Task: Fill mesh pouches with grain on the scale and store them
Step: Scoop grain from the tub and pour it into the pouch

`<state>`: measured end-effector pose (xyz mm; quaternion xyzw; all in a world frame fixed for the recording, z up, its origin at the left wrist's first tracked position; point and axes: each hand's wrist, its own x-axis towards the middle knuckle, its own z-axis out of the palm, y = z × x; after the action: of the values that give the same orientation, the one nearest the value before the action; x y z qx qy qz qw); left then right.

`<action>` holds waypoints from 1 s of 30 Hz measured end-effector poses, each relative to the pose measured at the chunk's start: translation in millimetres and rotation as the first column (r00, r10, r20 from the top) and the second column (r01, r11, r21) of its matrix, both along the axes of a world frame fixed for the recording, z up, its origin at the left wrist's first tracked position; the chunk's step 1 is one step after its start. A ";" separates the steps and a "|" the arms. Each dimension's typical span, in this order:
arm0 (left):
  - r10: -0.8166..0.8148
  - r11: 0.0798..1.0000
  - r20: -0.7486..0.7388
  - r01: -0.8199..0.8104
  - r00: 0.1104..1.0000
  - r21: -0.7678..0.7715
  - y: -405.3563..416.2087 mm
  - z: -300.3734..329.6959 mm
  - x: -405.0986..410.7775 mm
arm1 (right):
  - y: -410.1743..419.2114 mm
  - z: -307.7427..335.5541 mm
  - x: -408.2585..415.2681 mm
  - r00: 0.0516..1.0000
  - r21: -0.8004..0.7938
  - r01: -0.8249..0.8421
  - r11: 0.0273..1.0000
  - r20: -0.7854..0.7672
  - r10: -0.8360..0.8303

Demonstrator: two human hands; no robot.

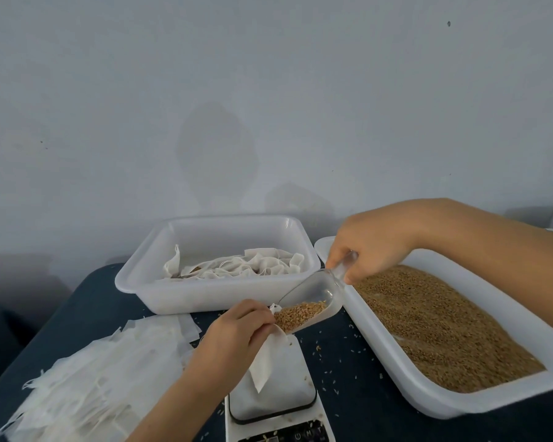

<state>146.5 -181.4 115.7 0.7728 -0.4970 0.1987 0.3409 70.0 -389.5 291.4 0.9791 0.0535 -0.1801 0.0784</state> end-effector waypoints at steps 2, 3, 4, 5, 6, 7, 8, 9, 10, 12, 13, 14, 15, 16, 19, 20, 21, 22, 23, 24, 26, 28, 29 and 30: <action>-0.007 1.000 0.003 0.007 1.000 -0.008 0.1 -0.6 0.7 | 2.2 2.4 0.0 1.000 -0.020 -0.001 1.000 -0.004 0.001; -0.010 1.000 0.004 0.010 1.000 -0.011 0.0 -0.9 0.8 | 3.0 3.8 -0.1 1.000 -0.028 0.002 1.000 -0.006 -0.002; -0.012 1.000 0.005 0.012 1.000 -0.014 -0.2 -1.1 1.0 | 3.7 5.2 -0.3 1.000 -0.036 0.006 0.999 -0.008 -0.006; -0.014 1.000 0.006 0.014 1.000 -0.016 -0.6 -1.0 1.0 | 4.6 6.5 -0.2 1.000 -0.045 0.009 0.999 -0.012 -0.010; -0.017 1.000 0.005 0.018 1.000 -0.019 -1.0 -0.9 0.9 | 5.7 7.8 -0.2 1.000 -0.056 0.010 0.998 -0.017 -0.011; -0.022 1.000 0.002 0.022 1.000 -0.021 -1.3 -0.7 0.7 | 6.5 8.8 0.4 1.000 -0.069 0.009 0.998 -0.022 -0.010; -0.026 0.999 0.002 0.026 1.000 -0.021 -1.5 -0.5 0.4 | 7.2 9.7 1.1 1.000 -0.082 0.008 0.997 -0.026 -0.010; -0.028 0.999 0.003 0.028 1.000 -0.017 -2.0 -0.3 0.3 | 7.8 10.3 1.9 1.000 -0.094 0.006 0.996 -0.029 -0.009; -0.029 1.000 0.002 0.029 1.000 -0.012 -2.2 -0.2 0.2 | 8.2 11.0 2.6 1.000 -0.106 0.002 0.994 -0.031 -0.005; -0.031 0.999 -0.004 0.031 1.000 -0.008 -2.9 0.4 0.1 | 8.9 12.2 4.4 0.999 -0.130 -0.011 0.992 -0.031 0.007; -0.035 0.999 -0.005 0.035 0.999 -0.009 -3.2 0.7 -0.1 | 9.1 12.7 5.6 0.999 -0.139 -0.016 0.990 -0.031 0.012; -0.039 0.999 -0.002 0.039 0.999 -0.010 -3.5 1.0 -0.2 | 9.0 13.2 6.9 0.999 -0.147 -0.020 0.989 -0.029 0.016; -0.042 0.999 0.001 0.042 0.999 -0.009 -3.9 1.5 -0.4 | 8.9 13.7 8.5 0.999 -0.154 -0.023 0.988 -0.026 0.020; -0.042 0.999 0.001 0.042 0.999 -0.009 -4.1 1.9 -0.4 | 8.4 14.1 9.9 1.000 -0.159 -0.026 0.987 -0.021 0.023; -0.048 0.999 0.004 0.048 0.999 -0.004 -4.3 3.3 -0.7 | 7.9 14.7 12.9 0.999 -0.169 -0.036 0.985 -0.004 0.035; -0.050 0.999 0.010 0.050 0.999 -0.001 -4.1 3.7 -1.0 | 8.0 15.1 13.0 0.999 -0.173 -0.038 0.984 -0.002 0.038; -0.052 0.999 0.013 0.052 0.999 0.001 -3.9 4.3 -1.3 | 8.5 15.6 12.8 0.999 -0.178 -0.042 0.983 -0.003 0.042; -0.051 0.999 0.014 0.051 0.999 0.001 -3.6 4.7 -1.7 | 9.1 16.3 12.6 0.999 -0.185 -0.048 0.982 -0.006 0.047; -0.049 0.999 0.012 0.049 0.999 0.002 -3.3 5.1 -2.1 | 9.9 17.1 12.4 0.999 -0.194 -0.053 0.980 -0.011 0.051; -0.045 0.999 0.010 0.044 0.999 0.003 -3.0 5.4 -2.6 | 10.9 18.1 12.0 0.999 -0.205 -0.054 0.977 -0.017 0.052; -0.040 0.999 0.007 0.040 0.999 0.003 -2.9 5.6 -3.3 | 13.5 20.1 11.5 0.998 -0.228 -0.055 0.972 -0.026 0.051; -0.043 0.999 -0.003 0.043 0.999 0.000 -3.4 5.5 -3.6 | 16.1 21.6 11.6 0.998 -0.246 -0.067 0.967 -0.026 0.062; -0.044 0.999 -0.007 0.044 0.999 -0.001 -3.8 5.3 -3.5 | 17.3 22.1 11.9 0.997 -0.252 -0.072 0.965 -0.023 0.068; -0.044 0.999 -0.008 0.044 0.999 0.000 -4.0 4.9 -3.5 | 18.4 22.6 12.1 0.997 -0.255 -0.076 0.964 -0.020 0.073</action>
<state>143.1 -185.4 120.6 0.7625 -0.5126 0.1879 0.3472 82.0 -371.1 314.0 0.9572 0.0670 -0.1873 0.2104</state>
